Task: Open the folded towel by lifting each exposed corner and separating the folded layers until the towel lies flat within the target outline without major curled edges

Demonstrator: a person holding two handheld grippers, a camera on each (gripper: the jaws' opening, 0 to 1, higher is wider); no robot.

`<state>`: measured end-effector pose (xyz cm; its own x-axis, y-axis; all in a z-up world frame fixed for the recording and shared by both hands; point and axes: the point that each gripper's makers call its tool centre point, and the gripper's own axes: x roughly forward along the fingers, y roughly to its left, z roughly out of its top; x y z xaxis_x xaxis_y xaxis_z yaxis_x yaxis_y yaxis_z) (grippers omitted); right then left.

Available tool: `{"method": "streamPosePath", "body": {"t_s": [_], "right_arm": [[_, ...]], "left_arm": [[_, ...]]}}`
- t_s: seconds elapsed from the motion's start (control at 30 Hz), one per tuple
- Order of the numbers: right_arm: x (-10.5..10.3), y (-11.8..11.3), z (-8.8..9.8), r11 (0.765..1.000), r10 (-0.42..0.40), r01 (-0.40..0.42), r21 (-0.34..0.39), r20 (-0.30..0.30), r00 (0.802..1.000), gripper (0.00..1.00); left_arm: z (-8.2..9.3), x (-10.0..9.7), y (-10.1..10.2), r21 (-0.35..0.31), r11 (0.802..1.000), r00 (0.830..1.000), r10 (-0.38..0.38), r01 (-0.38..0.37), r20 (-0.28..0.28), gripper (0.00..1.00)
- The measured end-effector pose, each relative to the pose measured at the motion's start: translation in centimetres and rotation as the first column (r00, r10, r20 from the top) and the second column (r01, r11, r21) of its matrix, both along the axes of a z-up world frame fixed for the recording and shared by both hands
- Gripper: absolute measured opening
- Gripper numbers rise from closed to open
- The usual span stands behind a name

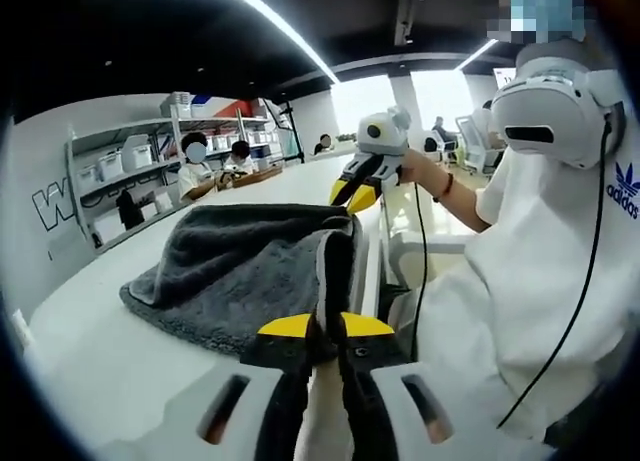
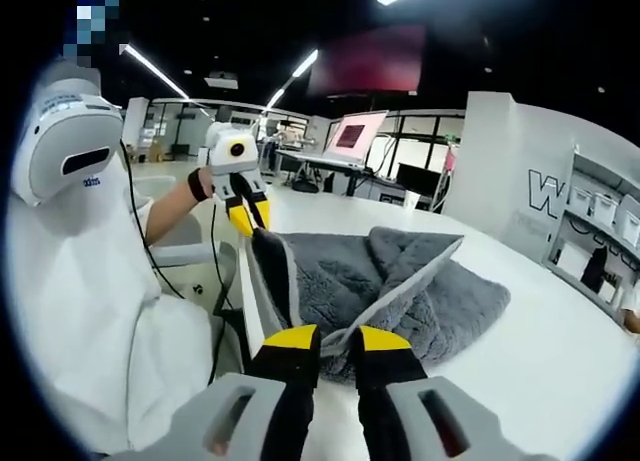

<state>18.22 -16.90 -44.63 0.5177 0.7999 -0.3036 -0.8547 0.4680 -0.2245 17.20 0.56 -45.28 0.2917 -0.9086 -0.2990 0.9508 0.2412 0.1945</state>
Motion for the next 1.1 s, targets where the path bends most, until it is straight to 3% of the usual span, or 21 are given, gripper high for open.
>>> {"method": "streamPosePath", "body": {"t_s": [0.2, 0.37, 0.73, 1.1], "right_arm": [[0.2, -0.2, 1.0, 0.999, -0.015, 0.015, 0.044, 0.014, 1.0, 0.08], [0.4, 0.0, 0.6, 1.0, -0.01, 0.009, 0.028, 0.03, 0.999, 0.09], [0.9, 0.6, 1.4, 0.999, -0.024, 0.022, 0.049, 0.049, 0.999, 0.1], [1.6, 1.1, 2.2, 0.998, -0.036, 0.032, 0.059, 0.08, 0.996, 0.1]], "left_arm": [[0.9, 0.3, 0.0, -0.059, 0.998, 1.0, 0.012, -0.013, -0.015, 0.08], [1.0, 1.0, -0.1, -0.066, 0.997, 0.999, 0.041, -0.041, 0.004, 0.06], [2.1, 2.7, 0.5, -0.143, 0.983, 0.993, 0.115, -0.116, -0.015, 0.09], [2.2, 4.3, 0.5, -0.153, 0.976, 0.988, 0.152, -0.154, -0.023, 0.14]]}}
